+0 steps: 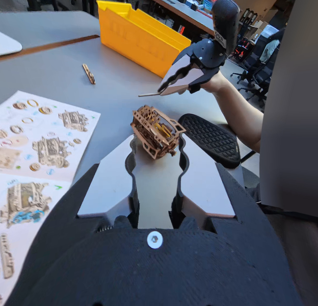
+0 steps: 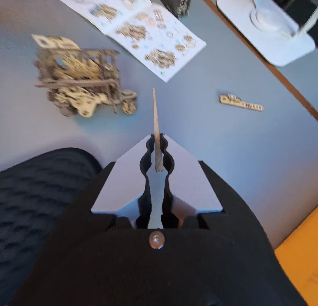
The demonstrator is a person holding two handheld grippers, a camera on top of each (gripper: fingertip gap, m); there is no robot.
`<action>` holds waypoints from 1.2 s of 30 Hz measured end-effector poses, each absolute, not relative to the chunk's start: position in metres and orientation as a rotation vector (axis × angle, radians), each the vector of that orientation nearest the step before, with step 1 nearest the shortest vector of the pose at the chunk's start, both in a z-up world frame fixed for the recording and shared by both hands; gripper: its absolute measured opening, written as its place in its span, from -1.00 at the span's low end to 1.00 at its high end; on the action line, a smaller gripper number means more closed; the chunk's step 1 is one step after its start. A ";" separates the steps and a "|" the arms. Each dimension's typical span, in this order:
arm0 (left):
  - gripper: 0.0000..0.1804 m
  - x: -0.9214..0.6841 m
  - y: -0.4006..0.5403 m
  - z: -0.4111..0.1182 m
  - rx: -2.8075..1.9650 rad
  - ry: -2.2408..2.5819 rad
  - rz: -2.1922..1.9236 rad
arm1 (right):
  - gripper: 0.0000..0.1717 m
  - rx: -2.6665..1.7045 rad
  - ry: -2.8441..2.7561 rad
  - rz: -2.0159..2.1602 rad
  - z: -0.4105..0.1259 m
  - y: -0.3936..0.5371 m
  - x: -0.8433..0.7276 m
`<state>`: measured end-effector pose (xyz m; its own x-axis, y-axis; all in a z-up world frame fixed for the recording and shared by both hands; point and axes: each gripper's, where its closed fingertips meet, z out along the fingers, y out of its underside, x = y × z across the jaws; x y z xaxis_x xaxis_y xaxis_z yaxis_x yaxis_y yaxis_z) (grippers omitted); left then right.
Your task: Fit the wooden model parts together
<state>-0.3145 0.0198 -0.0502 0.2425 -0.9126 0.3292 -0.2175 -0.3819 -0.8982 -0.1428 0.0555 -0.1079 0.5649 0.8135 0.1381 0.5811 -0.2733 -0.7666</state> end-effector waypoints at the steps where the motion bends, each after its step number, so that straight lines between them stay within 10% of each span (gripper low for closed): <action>1: -0.50 -0.312 0.022 -0.040 -1.735 1.100 -1.157 | -0.94 -1.902 -1.173 0.422 -0.090 0.044 -0.159; 26: -1.00 -0.250 -0.034 -0.029 -1.801 1.600 -1.401 | -0.88 -1.127 -1.523 -0.152 -0.001 -0.022 -0.235; 31: -1.00 -0.265 -0.021 -0.025 -1.664 1.577 -1.221 | -0.37 -1.170 -0.981 0.554 0.065 -0.025 -0.193; 36: -1.00 -0.268 -0.023 -0.022 -1.609 1.609 -1.163 | -0.76 -1.346 -0.874 1.084 0.030 -0.001 -0.205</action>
